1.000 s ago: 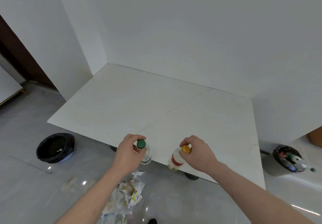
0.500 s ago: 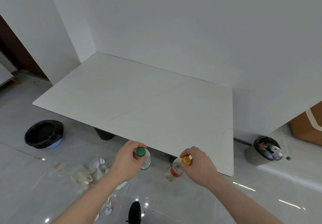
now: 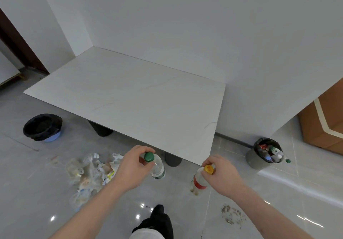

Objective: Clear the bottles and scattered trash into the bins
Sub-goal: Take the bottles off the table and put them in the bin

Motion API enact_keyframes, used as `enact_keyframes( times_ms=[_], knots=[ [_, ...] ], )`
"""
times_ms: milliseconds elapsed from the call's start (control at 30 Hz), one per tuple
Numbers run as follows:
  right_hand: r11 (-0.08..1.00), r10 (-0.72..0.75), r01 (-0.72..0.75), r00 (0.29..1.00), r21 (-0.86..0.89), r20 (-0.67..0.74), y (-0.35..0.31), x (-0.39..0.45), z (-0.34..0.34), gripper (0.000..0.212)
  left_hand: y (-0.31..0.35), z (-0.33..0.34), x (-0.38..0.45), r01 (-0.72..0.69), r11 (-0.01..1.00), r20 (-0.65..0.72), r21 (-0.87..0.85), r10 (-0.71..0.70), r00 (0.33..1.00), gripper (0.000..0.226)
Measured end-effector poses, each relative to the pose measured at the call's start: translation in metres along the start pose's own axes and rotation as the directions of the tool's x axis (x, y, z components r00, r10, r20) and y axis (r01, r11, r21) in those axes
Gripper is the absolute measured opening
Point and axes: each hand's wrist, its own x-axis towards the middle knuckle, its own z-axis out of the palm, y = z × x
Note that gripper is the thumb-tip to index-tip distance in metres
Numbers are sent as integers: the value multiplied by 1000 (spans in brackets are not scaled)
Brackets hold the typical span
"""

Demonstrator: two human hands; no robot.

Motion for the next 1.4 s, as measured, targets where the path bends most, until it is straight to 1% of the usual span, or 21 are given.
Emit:
enact_keyframes(
  times_ms=[100, 167, 300, 400, 467, 533, 600, 667, 800, 900, 1067, 1167, 1233, 1333, 1400],
  knots=[
    [1000, 9, -10, 999, 21, 32, 26, 6, -13, 11, 21, 24, 8, 1, 1000, 5, 18, -2, 1000, 31],
    [999, 26, -27, 999, 32, 31, 44, 13, -21, 12, 36, 42, 24, -5, 1000, 27, -7, 5, 1000, 32],
    [992, 113, -114, 993, 44, 14, 83, 23, -49, 13, 72, 91, 65, -41, 999, 123, 28, 37, 992, 32],
    [984, 173, -172, 985, 52, -8, 122, 26, -78, 15, 104, 138, 101, -81, 996, 229, 43, 69, 971, 30],
    [973, 223, -222, 974, 61, -24, 156, 32, -94, 18, 131, 169, 124, -134, 988, 284, 76, 107, 953, 28],
    [964, 260, -258, 965, 62, -28, 184, 37, -109, 17, 159, 197, 140, -172, 981, 314, 91, 136, 940, 28],
    [961, 272, -269, 961, 68, -53, 210, 44, -124, 15, 184, 224, 153, -179, 980, 321, 86, 143, 936, 28],
    [962, 267, -263, 962, 75, -60, 238, 51, -137, 15, 205, 249, 161, -179, 980, 320, 91, 142, 937, 29],
    [967, 247, -246, 969, 59, -10, 300, 60, -159, 20, 227, 301, 163, -140, 983, 292, 122, 99, 951, 30],
    [973, 230, -230, 972, 6, 41, 351, 59, -179, 19, 240, 340, 152, -81, 989, 239, 123, 50, 970, 30],
    [986, 149, -136, 980, -101, 133, 425, 71, -219, 16, 271, 392, 123, 59, 994, 119, 97, -70, 990, 31],
    [986, 97, -70, 979, -152, 180, 447, 90, -240, 16, 285, 414, 111, 126, 988, 48, 89, -130, 990, 30],
    [988, 59, -28, 978, -153, 202, 457, 103, -247, 17, 291, 426, 108, 167, 983, 14, 83, -168, 986, 28],
    [989, 35, -1, 974, -149, 225, 473, 128, -258, 18, 299, 443, 118, 197, 974, -4, 107, -198, 980, 26],
    [988, 42, -7, 973, -157, 226, 486, 144, -267, 19, 303, 457, 133, 209, 971, 9, 111, -212, 977, 24]
  ],
)
